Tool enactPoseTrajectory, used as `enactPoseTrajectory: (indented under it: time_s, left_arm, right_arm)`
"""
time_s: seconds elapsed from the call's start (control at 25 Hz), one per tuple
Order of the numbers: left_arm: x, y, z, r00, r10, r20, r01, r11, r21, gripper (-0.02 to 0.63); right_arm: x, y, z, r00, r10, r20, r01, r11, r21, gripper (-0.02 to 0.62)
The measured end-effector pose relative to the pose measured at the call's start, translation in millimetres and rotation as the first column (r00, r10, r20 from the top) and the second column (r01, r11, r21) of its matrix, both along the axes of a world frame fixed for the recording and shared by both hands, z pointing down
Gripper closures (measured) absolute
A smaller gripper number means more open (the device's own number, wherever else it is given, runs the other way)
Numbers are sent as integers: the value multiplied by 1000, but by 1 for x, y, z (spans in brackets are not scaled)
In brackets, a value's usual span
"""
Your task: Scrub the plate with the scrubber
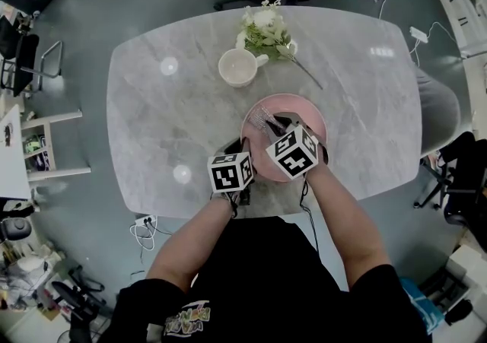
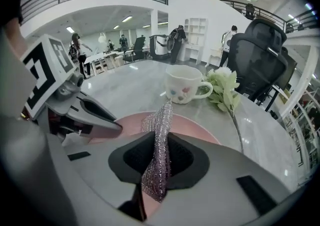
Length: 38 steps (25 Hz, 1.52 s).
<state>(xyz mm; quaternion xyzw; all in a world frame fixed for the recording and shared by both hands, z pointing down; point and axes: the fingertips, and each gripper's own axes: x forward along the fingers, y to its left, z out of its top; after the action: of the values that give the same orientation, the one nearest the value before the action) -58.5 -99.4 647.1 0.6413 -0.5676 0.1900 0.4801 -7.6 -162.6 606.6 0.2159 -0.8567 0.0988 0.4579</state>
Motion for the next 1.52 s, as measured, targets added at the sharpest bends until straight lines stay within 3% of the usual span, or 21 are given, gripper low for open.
enactPoseTrajectory:
  time_s: [0.36, 0.92, 1.52]
  left_arm:
    - [0, 0, -1, 1000, 12, 9, -12, 1000, 7, 571]
    - [-2, -1, 0, 1000, -1, 6, 1, 1000, 9, 571]
    - [-2, 0, -1, 1000, -14, 13, 14, 1000, 15, 572]
  right_arm:
    - [8, -21, 14, 992, -36, -118, 42, 998, 50, 517]
    - [51, -56, 14, 976, 70, -207, -44, 991, 130, 517]
    - [115, -61, 7, 952, 169, -254, -131, 979, 158, 518]
